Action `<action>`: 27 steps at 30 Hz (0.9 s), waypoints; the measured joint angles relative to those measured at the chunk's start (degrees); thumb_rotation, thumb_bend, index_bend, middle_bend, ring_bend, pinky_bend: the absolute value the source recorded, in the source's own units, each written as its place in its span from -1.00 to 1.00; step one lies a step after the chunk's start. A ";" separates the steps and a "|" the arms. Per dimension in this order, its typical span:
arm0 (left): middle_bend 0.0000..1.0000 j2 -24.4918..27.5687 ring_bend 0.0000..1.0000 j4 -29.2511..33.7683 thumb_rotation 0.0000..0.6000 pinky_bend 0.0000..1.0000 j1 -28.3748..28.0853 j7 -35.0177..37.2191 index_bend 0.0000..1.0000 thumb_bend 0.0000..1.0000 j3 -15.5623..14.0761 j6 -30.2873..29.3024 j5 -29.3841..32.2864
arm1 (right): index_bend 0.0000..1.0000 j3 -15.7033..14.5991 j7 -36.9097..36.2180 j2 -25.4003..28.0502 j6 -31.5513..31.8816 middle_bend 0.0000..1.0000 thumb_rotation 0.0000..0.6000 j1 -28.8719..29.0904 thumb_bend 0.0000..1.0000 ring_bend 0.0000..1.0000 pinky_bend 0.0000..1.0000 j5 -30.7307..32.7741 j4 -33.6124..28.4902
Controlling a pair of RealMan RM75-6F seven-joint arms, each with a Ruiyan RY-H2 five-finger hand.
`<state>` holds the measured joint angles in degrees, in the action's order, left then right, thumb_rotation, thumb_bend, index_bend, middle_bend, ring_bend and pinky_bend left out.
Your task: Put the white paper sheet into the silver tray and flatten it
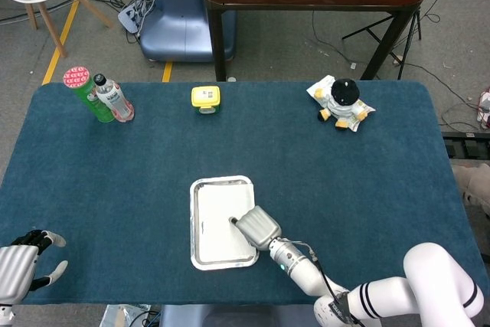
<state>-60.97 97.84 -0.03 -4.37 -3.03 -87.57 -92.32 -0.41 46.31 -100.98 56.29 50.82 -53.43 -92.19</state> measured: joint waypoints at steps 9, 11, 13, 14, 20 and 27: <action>-0.11 0.15 -0.38 0.17 1.00 -0.18 0.14 -0.07 -0.09 -0.51 0.12 -0.25 0.23 | -0.48 0.52 -1.30 -0.81 -0.68 1.00 1.00 -0.30 1.00 1.00 1.00 -1.46 1.33; -0.11 0.14 -0.38 0.19 1.00 -0.18 0.17 -0.13 -0.09 -0.51 0.15 -0.31 0.27 | -0.48 0.68 -1.45 -0.96 -0.81 1.00 1.00 -0.30 1.00 1.00 1.00 -1.67 1.53; -0.11 0.15 -0.38 0.23 1.00 -0.18 0.21 -0.17 -0.08 -0.51 0.17 -0.39 0.30 | -0.48 0.85 -1.52 -1.13 -1.01 1.00 1.00 -0.28 1.00 1.00 1.00 -1.76 1.71; -0.11 0.16 -0.38 0.25 1.00 -0.18 0.23 -0.19 -0.08 -0.51 0.18 -0.42 0.30 | -0.48 0.91 -1.55 -1.19 -1.09 1.00 1.00 -0.27 1.00 1.00 1.00 -1.76 1.76; -0.11 0.32 -0.38 0.48 1.00 -0.18 0.38 -0.63 -0.07 -0.51 0.21 -0.49 0.66 | -0.48 1.24 -1.50 -1.73 -1.53 1.00 1.00 -0.20 1.00 1.00 1.00 -1.63 2.25; -0.11 0.53 -0.38 0.85 1.00 -0.18 0.51 -1.06 -0.07 -0.51 0.45 -0.57 1.19 | -0.48 1.75 -1.50 -2.60 -2.13 1.00 1.00 0.01 1.00 1.00 1.00 -1.31 3.16</action>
<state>-60.44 98.70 0.48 -5.44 -2.58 -88.14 -91.14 1.35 44.81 -103.58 54.16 50.83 -54.73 -89.03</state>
